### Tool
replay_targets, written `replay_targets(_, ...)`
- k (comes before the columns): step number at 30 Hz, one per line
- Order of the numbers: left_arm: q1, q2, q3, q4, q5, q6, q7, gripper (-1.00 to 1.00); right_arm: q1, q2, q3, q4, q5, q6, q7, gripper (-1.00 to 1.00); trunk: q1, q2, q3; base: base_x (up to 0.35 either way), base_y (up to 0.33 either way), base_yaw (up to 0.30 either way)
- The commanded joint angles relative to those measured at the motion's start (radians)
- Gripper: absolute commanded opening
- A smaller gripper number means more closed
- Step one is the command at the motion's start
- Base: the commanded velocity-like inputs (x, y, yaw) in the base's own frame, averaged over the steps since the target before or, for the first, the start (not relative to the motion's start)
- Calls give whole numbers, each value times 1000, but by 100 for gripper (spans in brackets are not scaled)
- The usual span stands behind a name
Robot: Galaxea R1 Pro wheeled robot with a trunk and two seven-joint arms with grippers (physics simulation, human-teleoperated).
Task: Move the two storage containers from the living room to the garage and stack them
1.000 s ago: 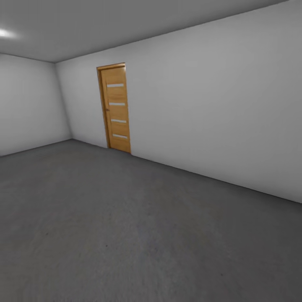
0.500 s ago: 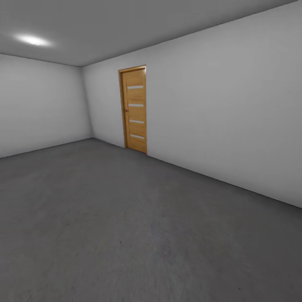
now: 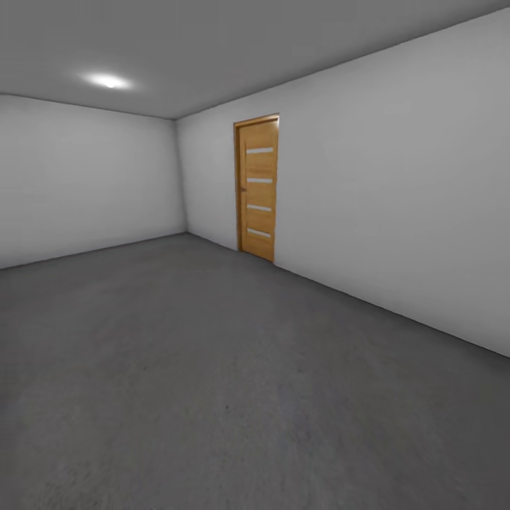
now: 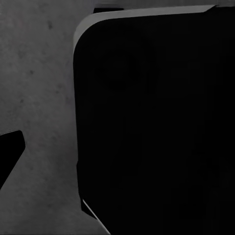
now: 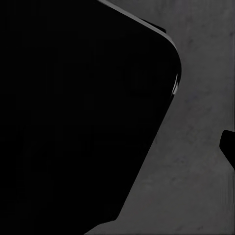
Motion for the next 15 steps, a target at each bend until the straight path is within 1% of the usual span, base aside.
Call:
replay_targets(1, 0, 0, 0, -1, 0, -1, 0, 100, 0, 0, 8, 0, -10, -3, -1, 100, 0, 0, 0, 0, 0, 269)
replay_targets(9, 0, 0, -1, -1, -1, -1, 0, 100, 0, 0, 8, 0, -10, -3, -1, 100, 0, 0, 6, 1, 0, 267)
replay_targets(12, 0, 0, -2, -1, -1, -1, 0, 100, 0, 0, 9, 0, -10, -3, -1, 100, 0, 0, 7, 92, 0, 133)
replay_targets(15, 0, 1, -2, -1, 0, 2, 0, 100, 0, 0, 9, 0, -9, -3, -1, 100, 0, 0, 7, 240, 0, 44)
